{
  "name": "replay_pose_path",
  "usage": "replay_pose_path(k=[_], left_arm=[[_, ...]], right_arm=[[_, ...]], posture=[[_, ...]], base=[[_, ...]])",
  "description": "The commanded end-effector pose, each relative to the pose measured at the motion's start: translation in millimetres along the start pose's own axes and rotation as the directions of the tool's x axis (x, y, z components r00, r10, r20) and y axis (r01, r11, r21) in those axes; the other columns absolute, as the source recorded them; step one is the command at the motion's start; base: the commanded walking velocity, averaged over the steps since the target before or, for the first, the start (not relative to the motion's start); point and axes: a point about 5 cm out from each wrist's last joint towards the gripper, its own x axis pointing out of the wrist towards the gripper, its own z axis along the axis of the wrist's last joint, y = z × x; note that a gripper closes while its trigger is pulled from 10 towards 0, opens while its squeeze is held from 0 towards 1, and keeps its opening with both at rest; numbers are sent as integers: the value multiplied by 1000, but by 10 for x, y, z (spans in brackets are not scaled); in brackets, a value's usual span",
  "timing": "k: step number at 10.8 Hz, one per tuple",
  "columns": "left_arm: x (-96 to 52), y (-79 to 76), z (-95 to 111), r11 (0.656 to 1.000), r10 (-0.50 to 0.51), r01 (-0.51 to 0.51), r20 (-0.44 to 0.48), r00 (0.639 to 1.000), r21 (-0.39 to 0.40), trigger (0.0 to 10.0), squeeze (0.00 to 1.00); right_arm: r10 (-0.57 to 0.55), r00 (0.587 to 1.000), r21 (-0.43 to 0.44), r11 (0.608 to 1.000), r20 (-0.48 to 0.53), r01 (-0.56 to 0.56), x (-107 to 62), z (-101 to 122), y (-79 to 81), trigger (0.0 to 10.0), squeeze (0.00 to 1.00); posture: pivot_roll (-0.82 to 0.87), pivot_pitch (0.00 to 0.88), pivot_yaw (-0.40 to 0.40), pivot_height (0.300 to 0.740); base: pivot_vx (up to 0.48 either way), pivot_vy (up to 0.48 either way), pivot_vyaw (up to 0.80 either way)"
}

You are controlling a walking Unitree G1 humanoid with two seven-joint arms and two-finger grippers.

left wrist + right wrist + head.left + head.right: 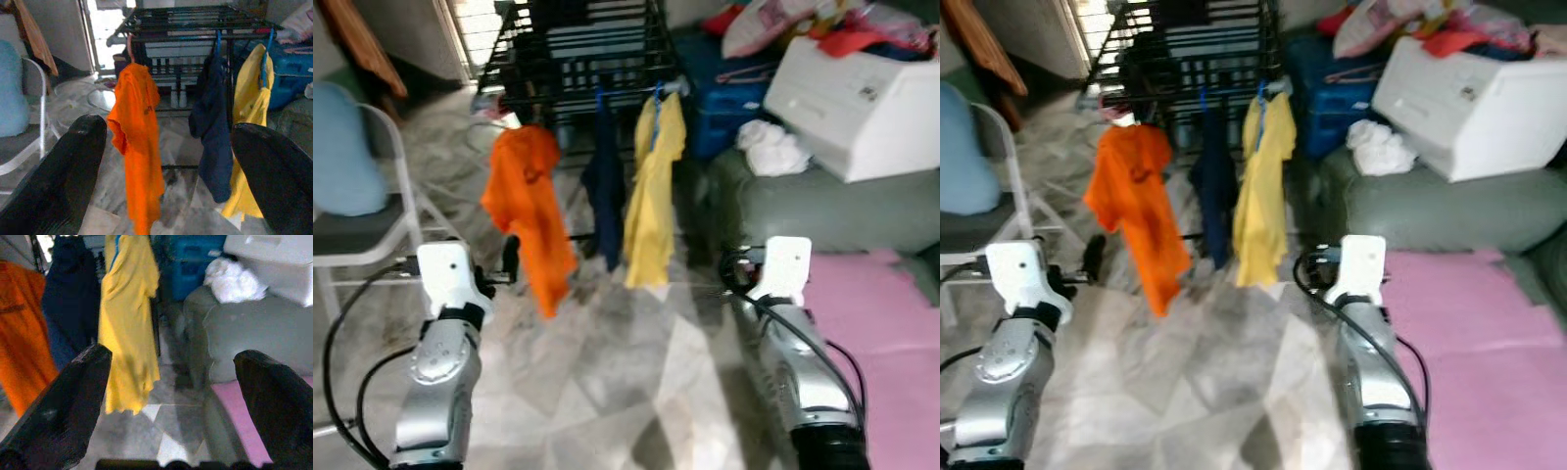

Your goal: Hang hanger

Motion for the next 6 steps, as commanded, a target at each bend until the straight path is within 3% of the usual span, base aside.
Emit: replay_pose_path(k=[1,5,6], left_arm=[[-18,58,-24,1000,8,-8,-18,1000,14,10000,0],[-41,42,-34,1000,-1,1,-25,1000,5,10000,0],[-42,40,-32,1000,-3,3,-24,1000,5,10000,0]], right_arm=[[42,999,24,999,-11,-42,-13,-19,91,10000,0],[61,998,-45,997,-9,-61,-15,-28,179,10000,0],[83,997,-3,997,-5,-83,-25,-21,231,10000,0]], posture=[[-42,24,63,740],[-36,25,64,740],[-36,25,66,740]], base=[[0,480,0],[0,480,0],[0,480,0]])
